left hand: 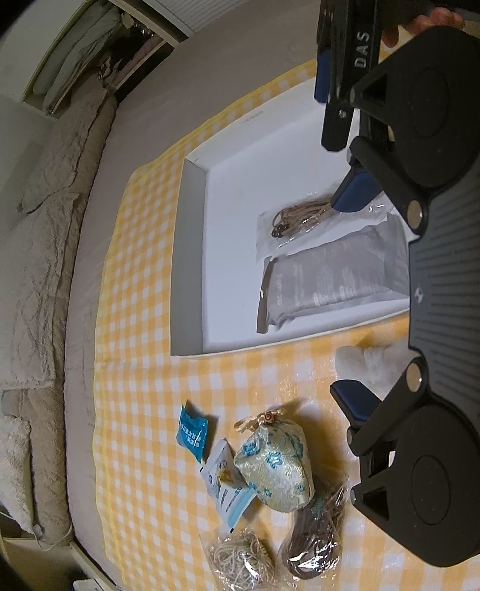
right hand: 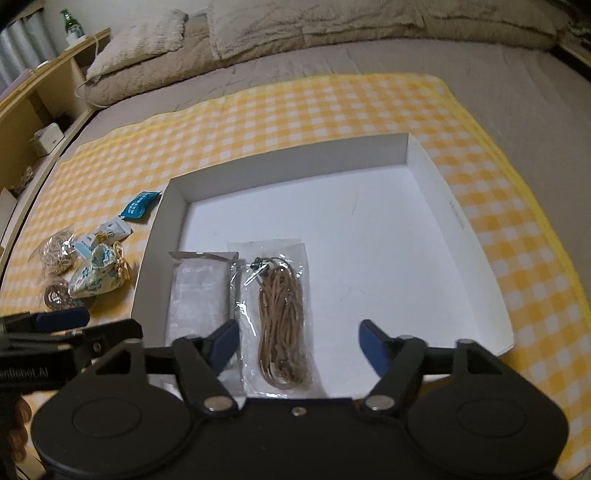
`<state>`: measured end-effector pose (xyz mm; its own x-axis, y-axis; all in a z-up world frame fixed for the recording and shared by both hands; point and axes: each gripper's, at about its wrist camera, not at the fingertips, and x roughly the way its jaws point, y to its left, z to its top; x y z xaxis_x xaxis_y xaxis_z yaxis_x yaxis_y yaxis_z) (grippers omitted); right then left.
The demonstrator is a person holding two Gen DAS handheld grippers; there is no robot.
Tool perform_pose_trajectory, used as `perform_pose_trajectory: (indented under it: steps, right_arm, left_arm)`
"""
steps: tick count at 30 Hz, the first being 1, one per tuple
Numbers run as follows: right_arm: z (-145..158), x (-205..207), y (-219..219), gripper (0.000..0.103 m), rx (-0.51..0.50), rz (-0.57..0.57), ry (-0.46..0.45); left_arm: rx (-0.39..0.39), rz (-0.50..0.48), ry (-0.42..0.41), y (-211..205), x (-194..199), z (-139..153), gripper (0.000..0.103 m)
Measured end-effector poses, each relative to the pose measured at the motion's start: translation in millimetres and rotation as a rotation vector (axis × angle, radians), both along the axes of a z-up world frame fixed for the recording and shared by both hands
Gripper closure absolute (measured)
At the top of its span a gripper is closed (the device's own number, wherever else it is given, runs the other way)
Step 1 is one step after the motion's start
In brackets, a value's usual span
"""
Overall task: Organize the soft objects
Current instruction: 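Open both tools to release the pack and cord bag in the box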
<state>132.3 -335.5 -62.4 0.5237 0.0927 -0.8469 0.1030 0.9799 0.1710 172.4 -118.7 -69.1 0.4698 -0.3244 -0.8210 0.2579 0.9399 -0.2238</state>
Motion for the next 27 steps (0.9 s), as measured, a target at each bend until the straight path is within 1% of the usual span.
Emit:
perform_pose_trajectory:
  steps: [4, 6, 9, 11, 16, 21, 27]
  right_arm:
    - [5.6, -7.6, -1.1, 0.016, -0.042, 0.006, -0.028]
    - [7.4, -11.4, -2.3, 0.009, -0.060, 0.003, -0.036]
    - [9.4, -16.0, -5.0, 0.006, -0.078, 0.000, -0.043]
    - [11.1, -18.7, -6.2, 0.000, -0.089, -0.003, -0.056]
    - [18.0, -23.9, -7.0, 0.000, -0.107, 0.005, -0.102]
    - [23.6, -25.9, -4.7, 0.000, -0.120, 0.015, -0.136]
    - [32.3, -22.2, -4.2, 0.000, -0.121, 0.002, -0.183]
  left_arm:
    - [0.009, 0.000, -0.016, 1.1, -3.0, 2.0, 0.003]
    - [0.017, -0.003, -0.027, 1.4, -4.4, 2.8, 0.001]
    - [0.036, -0.013, -0.050, 0.6, -7.1, 4.3, 0.000]
    - [0.053, -0.024, -0.064, 0.5, -8.8, 5.1, 0.000]
    - [0.079, -0.029, -0.090, 3.7, -10.2, 6.7, 0.000]
    - [0.084, -0.014, -0.114, 13.1, -8.4, 12.8, 0.000]
    - [0.085, 0.042, -0.171, 35.3, -2.0, 28.2, 0.000]
